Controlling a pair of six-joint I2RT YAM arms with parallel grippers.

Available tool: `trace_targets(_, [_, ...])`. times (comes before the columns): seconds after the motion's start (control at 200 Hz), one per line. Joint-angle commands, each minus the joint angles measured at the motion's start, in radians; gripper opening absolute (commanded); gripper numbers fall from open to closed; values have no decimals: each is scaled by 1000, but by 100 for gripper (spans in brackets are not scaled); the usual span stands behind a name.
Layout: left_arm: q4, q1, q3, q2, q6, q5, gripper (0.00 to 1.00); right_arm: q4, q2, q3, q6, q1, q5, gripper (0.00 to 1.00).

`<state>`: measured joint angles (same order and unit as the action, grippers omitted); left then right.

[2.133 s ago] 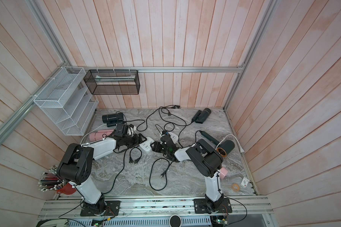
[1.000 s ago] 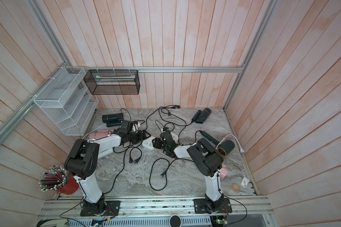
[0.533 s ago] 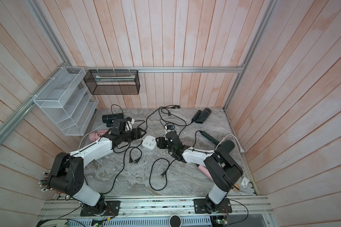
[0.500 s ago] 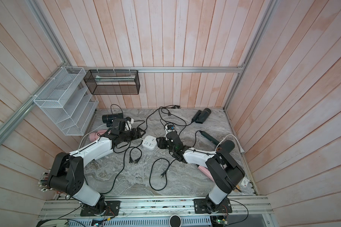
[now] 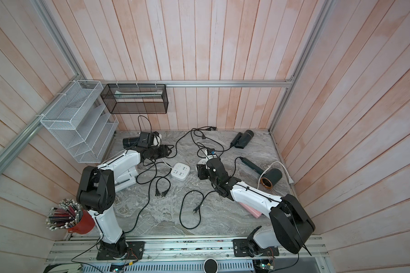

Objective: Charge the blow dryers
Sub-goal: Move the socket to the center of the board.

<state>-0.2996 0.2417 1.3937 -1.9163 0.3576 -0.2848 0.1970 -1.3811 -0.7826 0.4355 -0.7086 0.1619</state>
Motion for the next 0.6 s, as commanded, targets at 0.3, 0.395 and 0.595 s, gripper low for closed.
trace_targets(0.3, [-105, 65, 258, -221, -274, 147, 51, -42, 31, 36, -17, 9, 22, 56])
trace_targets(0.395, [-141, 75, 296, -255, -312, 159, 51, -41, 24, 33, -17, 9, 18, 56])
trace_targets(0.595, [-159, 92, 319, -309, -338, 205, 48, -39, 24, 34, -14, 9, 13, 56])
